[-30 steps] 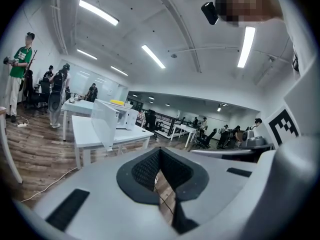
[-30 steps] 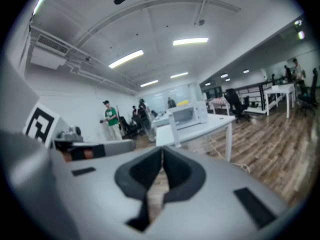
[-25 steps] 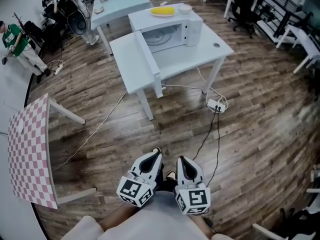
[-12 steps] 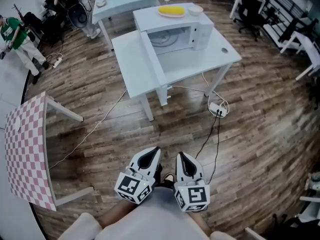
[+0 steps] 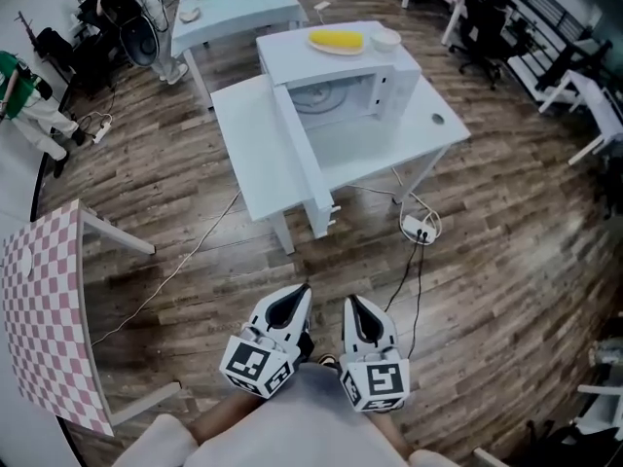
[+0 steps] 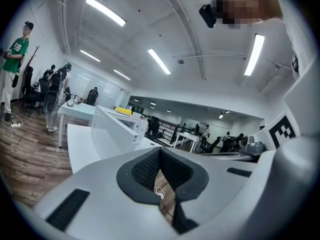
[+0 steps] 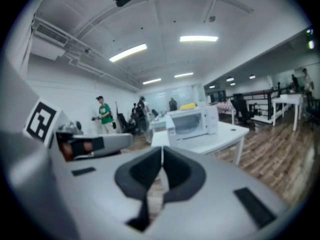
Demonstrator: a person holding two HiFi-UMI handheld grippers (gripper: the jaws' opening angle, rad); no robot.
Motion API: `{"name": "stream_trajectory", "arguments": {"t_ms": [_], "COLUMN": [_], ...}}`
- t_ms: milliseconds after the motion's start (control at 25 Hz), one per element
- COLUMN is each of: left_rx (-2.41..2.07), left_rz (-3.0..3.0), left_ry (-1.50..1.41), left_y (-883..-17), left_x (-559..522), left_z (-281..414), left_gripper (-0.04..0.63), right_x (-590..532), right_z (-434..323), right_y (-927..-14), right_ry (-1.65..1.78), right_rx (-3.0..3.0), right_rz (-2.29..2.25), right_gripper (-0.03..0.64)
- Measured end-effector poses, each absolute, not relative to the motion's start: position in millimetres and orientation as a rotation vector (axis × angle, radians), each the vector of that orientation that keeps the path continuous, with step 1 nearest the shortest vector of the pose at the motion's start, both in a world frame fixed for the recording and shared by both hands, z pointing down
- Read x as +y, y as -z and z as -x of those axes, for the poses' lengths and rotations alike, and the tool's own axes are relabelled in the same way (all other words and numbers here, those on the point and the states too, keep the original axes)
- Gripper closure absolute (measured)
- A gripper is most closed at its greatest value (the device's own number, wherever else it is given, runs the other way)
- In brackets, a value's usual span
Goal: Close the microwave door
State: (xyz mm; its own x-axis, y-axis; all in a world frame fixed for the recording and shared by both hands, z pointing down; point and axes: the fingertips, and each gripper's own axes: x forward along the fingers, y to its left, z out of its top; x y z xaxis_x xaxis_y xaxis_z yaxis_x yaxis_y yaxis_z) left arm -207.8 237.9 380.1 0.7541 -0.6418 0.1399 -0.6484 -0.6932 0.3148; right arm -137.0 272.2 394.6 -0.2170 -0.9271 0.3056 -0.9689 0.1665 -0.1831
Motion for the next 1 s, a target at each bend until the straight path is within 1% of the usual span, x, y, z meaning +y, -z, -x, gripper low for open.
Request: {"name": "stream_trajectory", "arguments": {"t_ms": [640, 1000], "left_rx": [-0.893, -0.923], "left_rz": [-2.613, -2.621], "left_ry": [0.055, 0.067], "left_y": [-374.3, -372.8], "left_x": [161.0, 131.6], "left_z": [229.2, 220.0], "left_gripper": [0.584, 0.584], "right_x": [200.2, 170.7], "right_z": [139.1, 121.8], "right_y": [-379.3, -374.0], "right_ry": [-0.405, -0.39], "right_rx": [-2.186, -2.193], "right_rz": [-2.008, -2.018], "right_gripper": [0.594, 0.594]}}
